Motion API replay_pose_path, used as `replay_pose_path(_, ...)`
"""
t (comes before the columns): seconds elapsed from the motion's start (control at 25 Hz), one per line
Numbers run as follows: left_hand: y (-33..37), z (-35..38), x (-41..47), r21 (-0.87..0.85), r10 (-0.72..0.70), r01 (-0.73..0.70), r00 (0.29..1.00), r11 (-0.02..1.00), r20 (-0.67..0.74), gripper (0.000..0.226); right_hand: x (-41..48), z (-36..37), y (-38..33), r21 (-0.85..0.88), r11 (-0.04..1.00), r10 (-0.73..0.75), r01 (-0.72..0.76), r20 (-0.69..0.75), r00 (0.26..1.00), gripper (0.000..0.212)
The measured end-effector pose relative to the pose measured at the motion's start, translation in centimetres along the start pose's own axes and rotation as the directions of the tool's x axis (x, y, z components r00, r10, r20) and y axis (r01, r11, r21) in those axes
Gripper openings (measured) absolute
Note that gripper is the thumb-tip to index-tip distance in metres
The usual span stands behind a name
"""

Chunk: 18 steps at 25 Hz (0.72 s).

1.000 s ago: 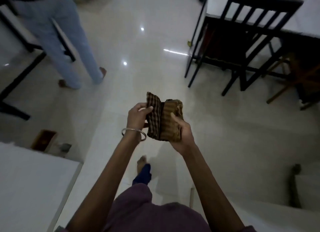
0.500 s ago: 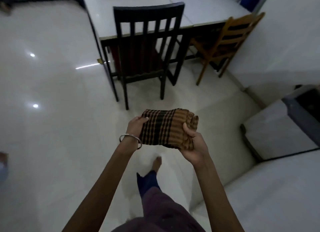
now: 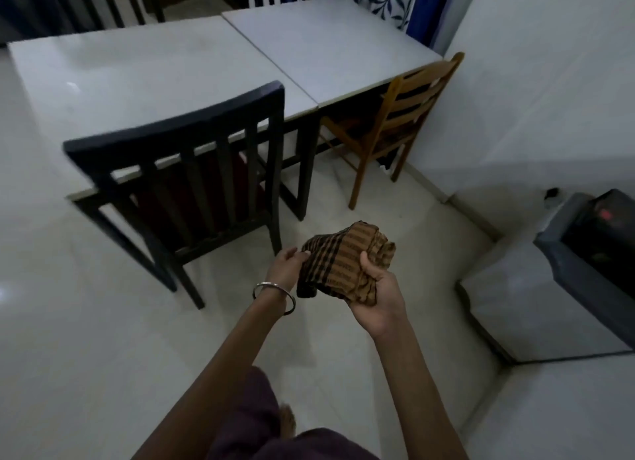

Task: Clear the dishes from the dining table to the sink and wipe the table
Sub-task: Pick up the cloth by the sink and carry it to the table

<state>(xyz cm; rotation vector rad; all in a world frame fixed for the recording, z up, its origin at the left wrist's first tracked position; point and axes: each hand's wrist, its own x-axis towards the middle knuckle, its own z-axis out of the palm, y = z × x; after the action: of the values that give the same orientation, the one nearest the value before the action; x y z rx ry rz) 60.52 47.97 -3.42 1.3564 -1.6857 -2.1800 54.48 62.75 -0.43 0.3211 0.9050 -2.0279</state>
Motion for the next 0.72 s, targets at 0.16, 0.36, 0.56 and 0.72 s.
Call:
replay_pose_path(0.16, 7.9, 2.5, 11.3, -0.025, 0.043, -0.04, 0.99, 0.999, 0.131, 0.018, 10.9, 4.2, -5.5, 0.046, 0.998, -0.044, 0.046, -0.046, 0.998, 0.033)
replay_pose_path(0.36, 19.9, 6.1, 23.4, -0.191, -0.256, 0.281, 0.956, 0.941, 0.146, 0.032, 22.7, 10.7, -13.5, 0.118, 0.976, -0.171, 0.182, -0.098, 0.98, 0.036)
replay_pose_path(0.56, 29.4, 9.8, 32.2, -0.481, -0.245, 0.44, 0.876, 0.758, 0.416, 0.053, 31.1, 14.6, -20.1, 0.159, 0.946, -0.281, 0.282, -0.032, 0.959, 0.048)
replay_pose_path(0.72, 36.0, 13.1, 39.8, -0.531, -0.055, 0.202, 0.959, 0.823, 0.28, 0.04, 38.6, 15.6, -24.7, 0.295, 0.929, -0.276, 0.222, 0.159, 0.948, 0.076)
